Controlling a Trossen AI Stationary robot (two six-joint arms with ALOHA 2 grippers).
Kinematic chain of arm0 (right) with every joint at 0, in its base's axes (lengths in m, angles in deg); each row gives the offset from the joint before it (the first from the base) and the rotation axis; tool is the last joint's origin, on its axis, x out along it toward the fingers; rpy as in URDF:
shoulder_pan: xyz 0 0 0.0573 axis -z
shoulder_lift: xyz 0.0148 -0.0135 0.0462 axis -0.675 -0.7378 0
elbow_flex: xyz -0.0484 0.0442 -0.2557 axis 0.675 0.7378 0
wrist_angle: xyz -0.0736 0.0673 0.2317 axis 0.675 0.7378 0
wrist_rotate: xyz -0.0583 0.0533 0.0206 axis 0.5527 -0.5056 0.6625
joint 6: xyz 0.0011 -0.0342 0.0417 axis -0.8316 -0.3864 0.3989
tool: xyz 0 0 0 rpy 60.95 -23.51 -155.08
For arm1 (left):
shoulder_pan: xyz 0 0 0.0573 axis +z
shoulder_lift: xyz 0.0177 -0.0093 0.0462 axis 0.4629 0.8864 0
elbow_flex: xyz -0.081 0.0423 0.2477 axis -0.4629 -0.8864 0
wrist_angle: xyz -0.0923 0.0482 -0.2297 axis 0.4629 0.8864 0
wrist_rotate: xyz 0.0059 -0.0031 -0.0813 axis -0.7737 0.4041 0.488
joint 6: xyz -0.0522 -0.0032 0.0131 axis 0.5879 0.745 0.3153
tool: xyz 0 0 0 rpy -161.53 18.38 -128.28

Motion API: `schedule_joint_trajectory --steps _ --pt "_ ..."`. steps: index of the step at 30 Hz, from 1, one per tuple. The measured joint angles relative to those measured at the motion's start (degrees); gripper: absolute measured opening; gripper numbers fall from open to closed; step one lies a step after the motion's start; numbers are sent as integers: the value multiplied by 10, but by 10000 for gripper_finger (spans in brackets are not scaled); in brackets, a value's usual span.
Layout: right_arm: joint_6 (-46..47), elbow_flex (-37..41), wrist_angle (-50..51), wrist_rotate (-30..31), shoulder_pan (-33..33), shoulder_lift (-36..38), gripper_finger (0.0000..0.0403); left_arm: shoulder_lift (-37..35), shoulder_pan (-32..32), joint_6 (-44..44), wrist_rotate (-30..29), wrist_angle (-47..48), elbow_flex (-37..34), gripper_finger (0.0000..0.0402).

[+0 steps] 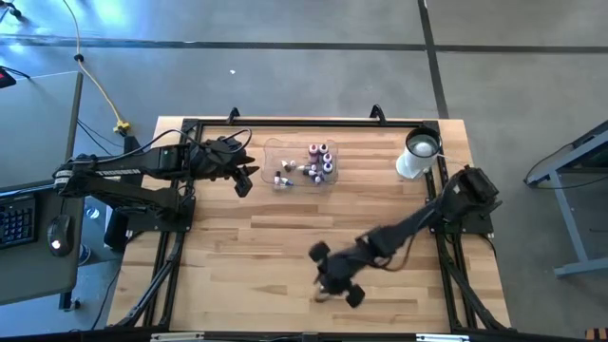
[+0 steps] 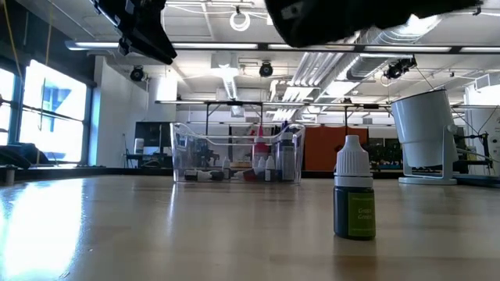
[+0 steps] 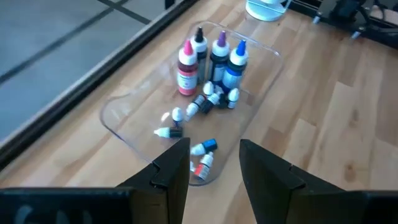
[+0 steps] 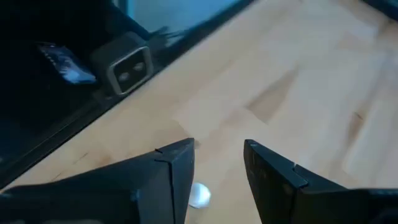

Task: Pick & Place food coloring
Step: Put the small green food coloring bottle into the transparent bin

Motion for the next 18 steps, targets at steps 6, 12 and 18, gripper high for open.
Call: schedule_joint_trajectory --steps 6,12,18 --pt "45 140 -231 -16 3 0 133 1 0 3 8 0 0 138" --pt "139 232 -439 -94 43 -8 133 1 0 3 8 -1 0 138" --pt "155 234 -490 -116 45 -54 133 1 0 3 7 0 0 138"
